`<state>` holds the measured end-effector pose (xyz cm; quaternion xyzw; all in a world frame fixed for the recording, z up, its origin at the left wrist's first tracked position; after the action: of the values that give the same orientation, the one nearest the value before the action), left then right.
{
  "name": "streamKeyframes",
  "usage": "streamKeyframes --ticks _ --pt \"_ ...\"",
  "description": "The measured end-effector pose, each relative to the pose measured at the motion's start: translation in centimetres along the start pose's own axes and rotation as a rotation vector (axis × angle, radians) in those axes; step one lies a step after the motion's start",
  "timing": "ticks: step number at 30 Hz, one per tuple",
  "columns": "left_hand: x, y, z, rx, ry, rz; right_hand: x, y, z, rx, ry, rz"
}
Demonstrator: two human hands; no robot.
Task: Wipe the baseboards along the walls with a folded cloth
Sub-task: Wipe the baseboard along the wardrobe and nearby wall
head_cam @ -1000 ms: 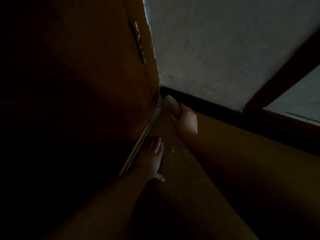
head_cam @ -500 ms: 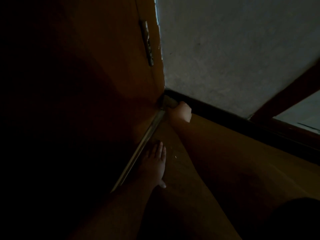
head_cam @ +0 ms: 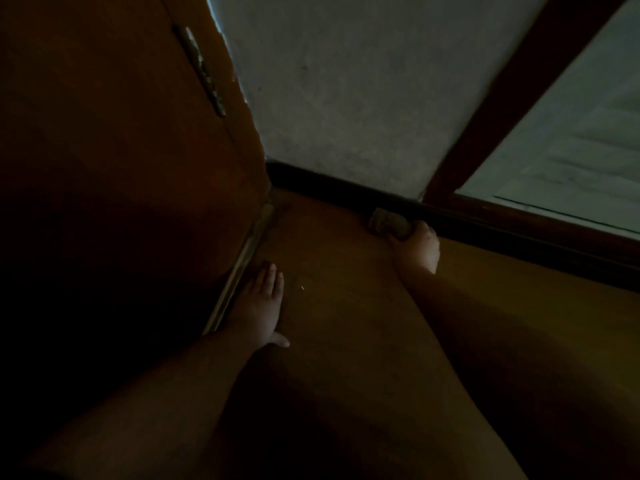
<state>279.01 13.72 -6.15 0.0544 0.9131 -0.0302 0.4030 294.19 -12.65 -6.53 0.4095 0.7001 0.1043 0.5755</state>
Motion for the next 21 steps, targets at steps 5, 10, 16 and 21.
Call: streamKeyframes --ticks 5,10,16,21 --pt "-0.4 -0.3 0.0 -0.011 0.019 0.051 -4.8 -5.0 0.3 0.076 -0.116 -0.003" --pt "-0.6 -0.8 0.1 -0.028 0.047 0.043 -6.5 -6.8 -0.7 0.184 -0.201 0.016" --pt "-0.6 -0.5 0.3 -0.036 0.059 0.03 -1.8 -1.6 -2.5 -0.032 -0.097 0.035" --pt "-0.4 -0.4 0.5 -0.053 0.047 0.028 4.6 6.3 -4.9 -0.207 0.061 0.074"
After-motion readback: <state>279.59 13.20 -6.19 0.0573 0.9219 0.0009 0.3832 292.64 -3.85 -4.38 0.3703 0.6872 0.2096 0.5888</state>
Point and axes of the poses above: each hand's wrist, its own z-axis towards the middle knuckle, its own x-axis out of the palm, y = z × x, the point moved 3 cm from there along z, towards the middle knuckle, and after that the axes turned 5 degrees about x, right-handed, at the moved point
